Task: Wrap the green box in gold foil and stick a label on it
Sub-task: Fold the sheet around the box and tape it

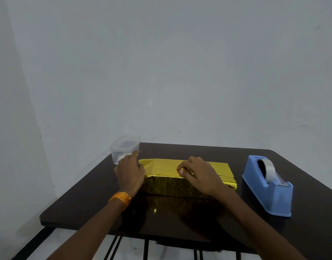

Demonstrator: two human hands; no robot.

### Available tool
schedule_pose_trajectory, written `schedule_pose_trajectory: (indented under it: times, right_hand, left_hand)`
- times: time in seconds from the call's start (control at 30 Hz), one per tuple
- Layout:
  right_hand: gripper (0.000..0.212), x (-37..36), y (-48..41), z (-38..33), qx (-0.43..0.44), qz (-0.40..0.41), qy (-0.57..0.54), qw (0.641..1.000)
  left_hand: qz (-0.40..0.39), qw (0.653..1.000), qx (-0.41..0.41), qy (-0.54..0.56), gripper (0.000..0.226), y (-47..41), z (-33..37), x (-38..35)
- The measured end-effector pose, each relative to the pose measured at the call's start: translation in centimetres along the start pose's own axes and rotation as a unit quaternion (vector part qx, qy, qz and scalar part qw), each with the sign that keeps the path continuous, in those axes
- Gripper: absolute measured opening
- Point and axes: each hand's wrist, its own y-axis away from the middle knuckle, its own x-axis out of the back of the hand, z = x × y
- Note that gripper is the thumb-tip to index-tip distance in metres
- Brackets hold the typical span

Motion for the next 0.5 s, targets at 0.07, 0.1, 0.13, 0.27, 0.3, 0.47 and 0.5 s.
schedule_pose_trajectory:
  times: [0.07,0.1,0.13,0.27,0.3,0.47,0.5]
  right_hand:
    - [0.028,0.1,0.0,-0.1,-0.002,-0.001,0.004,1.000]
    - [0.028,0.2,0.0,-0.2,-0.001,0.000,0.004,1.000]
    - [0.029,0.2,0.1,-0.4,-0.002,0.002,0.008,1.000]
    - [0.032,0.2,0.9,-1.9,-0.013,0.070,0.073,0.995]
    - [0.030,0.2,1.4,-2.4,-0.013,0.103,0.081,0.991]
    - [0.034,0.3,3.7,-4.5,-0.042,0.087,0.062,0.993]
    - [0.033,0.4,3.9,-4.4,-0.052,0.089,0.046,0.994]
  left_hand:
    - [0.036,0.998,-0.044,0.013,0.037,-0.6,0.2,0.5]
    - [0.037,0.997,-0.060,0.037,0.034,-0.9,0.6,0.6]
    - [0.025,0.994,-0.075,0.073,0.032,-1.3,1.1,0.5]
    - [-0.146,0.972,-0.120,0.138,0.035,-2.8,3.4,-1.1]
    - [-0.195,0.963,-0.132,0.128,0.039,-3.2,4.1,-1.7]
    - [-0.341,0.926,-0.157,-0.041,0.060,-4.8,5.6,-3.8]
    - [-0.352,0.921,-0.156,-0.060,0.065,-5.0,5.7,-3.8]
